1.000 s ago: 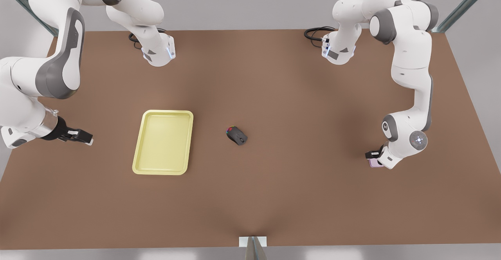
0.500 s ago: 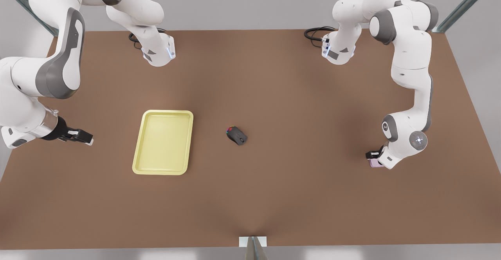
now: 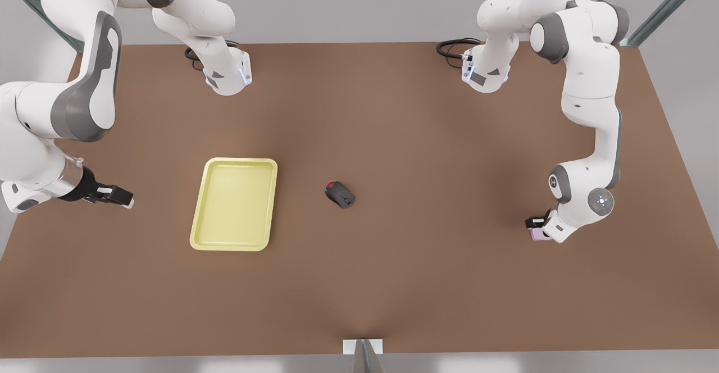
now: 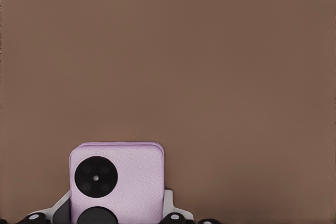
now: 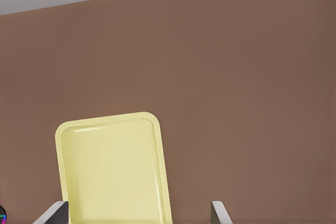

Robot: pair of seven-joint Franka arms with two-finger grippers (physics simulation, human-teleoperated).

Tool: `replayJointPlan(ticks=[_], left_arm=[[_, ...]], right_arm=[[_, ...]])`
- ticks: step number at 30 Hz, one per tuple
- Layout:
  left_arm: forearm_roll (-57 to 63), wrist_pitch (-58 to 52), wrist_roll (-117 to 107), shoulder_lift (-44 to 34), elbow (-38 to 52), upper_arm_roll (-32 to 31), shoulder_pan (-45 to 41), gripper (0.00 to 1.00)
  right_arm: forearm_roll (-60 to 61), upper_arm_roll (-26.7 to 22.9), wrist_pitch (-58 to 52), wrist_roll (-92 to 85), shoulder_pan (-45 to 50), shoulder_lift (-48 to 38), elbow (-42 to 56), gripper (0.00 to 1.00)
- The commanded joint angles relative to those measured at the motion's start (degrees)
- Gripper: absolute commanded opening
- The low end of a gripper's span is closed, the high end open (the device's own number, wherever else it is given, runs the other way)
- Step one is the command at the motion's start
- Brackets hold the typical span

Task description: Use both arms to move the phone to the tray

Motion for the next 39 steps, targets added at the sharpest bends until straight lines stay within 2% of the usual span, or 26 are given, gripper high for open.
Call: replayJointPlan(ticks=[1,8,12,15,18,23,25,27,32,39], left_arm=[[-0.3,-0.4,1.1,-0.1,0.0,0.0,0.0,0.76],[-0.4,-5.2,-0.8,-3.2,1.7,-1.4,-0.8,0.76],[-0.3,-12.4,-12.4,-6.9,3.6,-7.8,-1.1,0.76],[-0.1,-13.9,-25.3,-7.4,6.0,-8.4,-11.2,0.76],[-0.3,-13.9,-38.5,-3.2,12.9,-8.4,-22.2,0.75],[-6.1,-13.4,-44.2,11.5,33.8,-8.5,-33.0,0.74],[-6.3,-12.4,-46.2,14.6,38.1,-8.5,-35.6,0.73],[-6.2,-5.5,-47.8,16.8,38.4,-8.5,-37.6,0.73],[-4.4,-4.9,-40.3,20.3,39.5,-8.3,-37.7,0.73],[-4.4,2.2,-33.5,24.2,42.4,-8.5,-39.6,0.74]], right_arm=[[0.1,0.0,0.0,0.1,0.0,-0.1,0.0,1.00],[0.1,0.0,0.0,0.3,0.0,0.0,0.0,1.00],[0.1,0.0,0.0,0.3,0.0,0.0,0.1,1.00],[0.1,0.0,0.1,0.3,0.0,0.0,0.0,1.00],[0.1,0.0,0.0,0.3,0.0,0.0,0.1,1.00],[0.1,0.0,0.1,0.3,0.0,0.1,0.1,1.00],[0.1,0.0,0.1,0.3,0.0,0.1,0.1,1.00],[0.1,0.0,0.1,0.3,0.0,0.1,0.1,1.00],[0.1,0.0,0.1,0.3,0.0,0.2,0.1,1.00],[0.2,0.1,0.4,0.3,0.0,0.3,0.1,1.00]])
